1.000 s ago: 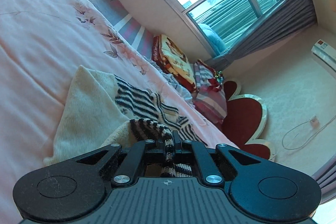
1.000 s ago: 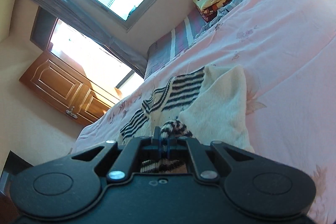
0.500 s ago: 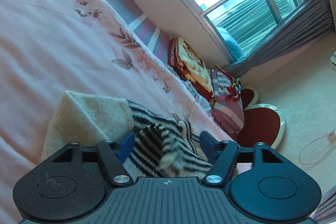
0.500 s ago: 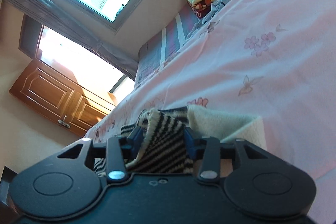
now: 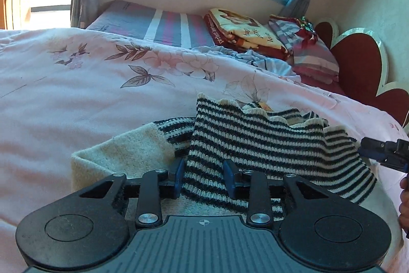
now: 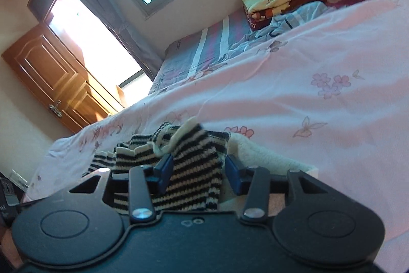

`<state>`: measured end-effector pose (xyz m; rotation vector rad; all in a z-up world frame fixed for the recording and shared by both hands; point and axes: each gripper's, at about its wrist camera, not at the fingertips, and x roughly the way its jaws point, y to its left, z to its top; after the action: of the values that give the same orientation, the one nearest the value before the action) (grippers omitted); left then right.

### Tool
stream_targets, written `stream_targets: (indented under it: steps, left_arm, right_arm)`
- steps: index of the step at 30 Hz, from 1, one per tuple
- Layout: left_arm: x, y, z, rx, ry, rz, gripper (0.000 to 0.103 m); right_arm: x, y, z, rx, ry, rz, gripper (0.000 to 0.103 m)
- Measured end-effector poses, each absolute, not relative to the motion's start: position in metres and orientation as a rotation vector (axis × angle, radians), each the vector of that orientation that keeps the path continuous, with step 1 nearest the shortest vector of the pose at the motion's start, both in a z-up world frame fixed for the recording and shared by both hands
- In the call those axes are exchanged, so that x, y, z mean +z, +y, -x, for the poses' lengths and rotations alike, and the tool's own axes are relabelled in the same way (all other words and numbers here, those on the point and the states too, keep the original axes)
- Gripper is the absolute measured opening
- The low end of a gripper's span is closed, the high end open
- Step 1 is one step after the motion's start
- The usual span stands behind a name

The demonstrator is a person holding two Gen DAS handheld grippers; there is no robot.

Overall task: Fold small clothes
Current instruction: 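Lift the striped hem with both tools and fold it over the sweater body, then open both tools to release the hem onto the body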

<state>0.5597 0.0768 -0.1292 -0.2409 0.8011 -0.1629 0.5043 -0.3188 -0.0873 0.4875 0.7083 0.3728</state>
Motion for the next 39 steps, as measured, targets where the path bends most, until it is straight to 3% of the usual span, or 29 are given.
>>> stream_targets:
  steps: [3,10,15,23,27,31,34,35,36,38,39]
  left_arm:
    - [-0.130,0.080,-0.552,-0.153,0.784,0.243,0.022]
    - [-0.128,0.085,-0.546,-0.156,0.781,0.268,0.007]
    - [-0.125,0.078,-0.535,-0.125,0.737,0.233,0.005]
    - [-0.107,0.081,-0.499,-0.033,0.530,0.240,0.005]
    - [-0.134,0.083,-0.513,0.008,0.658,0.232,0.005]
    - [-0.134,0.076,-0.513,0.014,0.650,0.196,0.005]
    - [-0.131,0.076,-0.508,0.010,0.639,0.187,0.012]
    - [-0.129,0.077,-0.506,0.010,0.639,0.193,0.025]
    - [-0.124,0.078,-0.502,0.018,0.631,0.200,0.049]
    - [-0.105,0.075,-0.490,0.053,0.522,0.201,0.080]
    - [-0.096,0.069,-0.488,0.041,0.476,0.198,0.081]
  right_arm:
    - [-0.082,-0.330,-0.498,0.346,0.643,-0.584,0.047]
    - [-0.087,-0.293,-0.513,0.358,0.789,-0.295,0.040]
    - [-0.086,-0.267,-0.510,0.373,0.792,-0.124,0.008]
    - [-0.062,-0.279,-0.497,0.280,0.622,-0.069,0.006]
    - [-0.093,-0.279,-0.511,0.248,0.717,-0.037,0.006]
    - [-0.096,-0.276,-0.507,0.236,0.698,-0.031,0.007]
    - [-0.091,-0.278,-0.505,0.256,0.695,-0.043,0.018]
    - [-0.086,-0.281,-0.502,0.264,0.684,-0.060,0.022]
    - [-0.080,-0.282,-0.497,0.270,0.665,-0.070,0.022]
    - [-0.068,-0.280,-0.489,0.302,0.627,-0.056,0.025]
    - [-0.063,-0.274,-0.486,0.328,0.610,-0.044,0.025]
